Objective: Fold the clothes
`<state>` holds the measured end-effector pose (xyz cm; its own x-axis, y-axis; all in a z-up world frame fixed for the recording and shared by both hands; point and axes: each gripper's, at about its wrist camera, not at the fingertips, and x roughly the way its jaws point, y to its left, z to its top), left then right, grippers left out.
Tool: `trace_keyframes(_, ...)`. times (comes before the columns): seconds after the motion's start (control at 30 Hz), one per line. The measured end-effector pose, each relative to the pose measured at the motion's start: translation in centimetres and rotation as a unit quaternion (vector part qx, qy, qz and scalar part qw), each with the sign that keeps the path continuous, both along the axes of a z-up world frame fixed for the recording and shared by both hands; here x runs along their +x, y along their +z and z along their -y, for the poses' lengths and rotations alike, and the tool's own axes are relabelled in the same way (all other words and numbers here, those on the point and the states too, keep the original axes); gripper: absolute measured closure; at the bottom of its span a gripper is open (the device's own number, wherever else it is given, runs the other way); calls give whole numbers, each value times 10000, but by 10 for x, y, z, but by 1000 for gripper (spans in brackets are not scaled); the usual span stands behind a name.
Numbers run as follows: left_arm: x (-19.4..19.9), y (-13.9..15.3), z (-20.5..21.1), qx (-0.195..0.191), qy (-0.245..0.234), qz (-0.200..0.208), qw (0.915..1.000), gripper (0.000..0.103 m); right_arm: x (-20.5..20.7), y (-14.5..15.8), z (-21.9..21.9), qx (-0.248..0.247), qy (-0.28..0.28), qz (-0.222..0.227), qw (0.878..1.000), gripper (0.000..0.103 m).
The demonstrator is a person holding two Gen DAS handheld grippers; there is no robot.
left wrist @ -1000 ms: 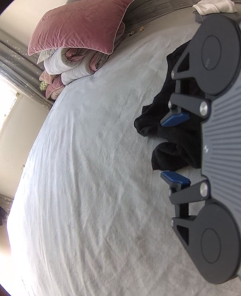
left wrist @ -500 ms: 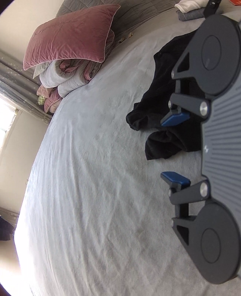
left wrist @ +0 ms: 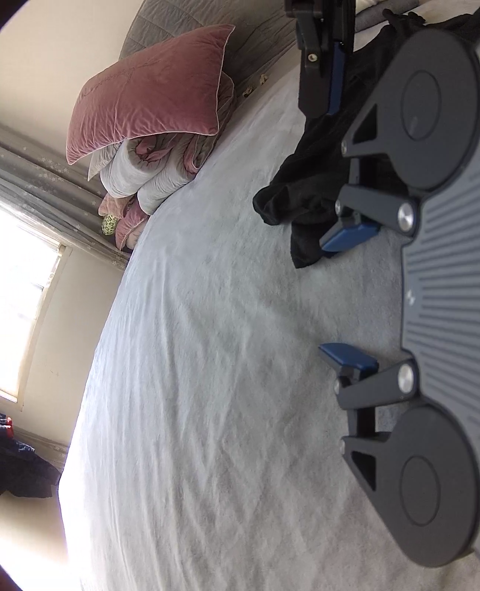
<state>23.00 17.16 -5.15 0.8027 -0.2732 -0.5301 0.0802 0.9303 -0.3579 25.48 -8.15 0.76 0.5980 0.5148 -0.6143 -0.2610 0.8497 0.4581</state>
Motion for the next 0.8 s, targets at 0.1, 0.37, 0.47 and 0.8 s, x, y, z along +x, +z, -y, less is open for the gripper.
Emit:
trace_keyframes(0.1, 2, 5, 3, 201, -175, -45, 9996, 46, 11, -10, -5, 95, 176, -301, 9993, 64)
trace_keyframes(0.37, -2, 6, -1, 15, -533, -84, 9985, 48, 42, -31, -28, 640, 427, -1076, 9912, 64)
trace_keyframes(0.47, -3, 6, 1, -101, -733, -72, 9972, 48, 48, -35, -41, 333, 444, -1139, 9919, 93)
trace_keyframes(0.8, -1, 0, 29, -892, -1411, -176, 9858, 48, 79, 23, 15, 986, -347, -669, 9923, 95)
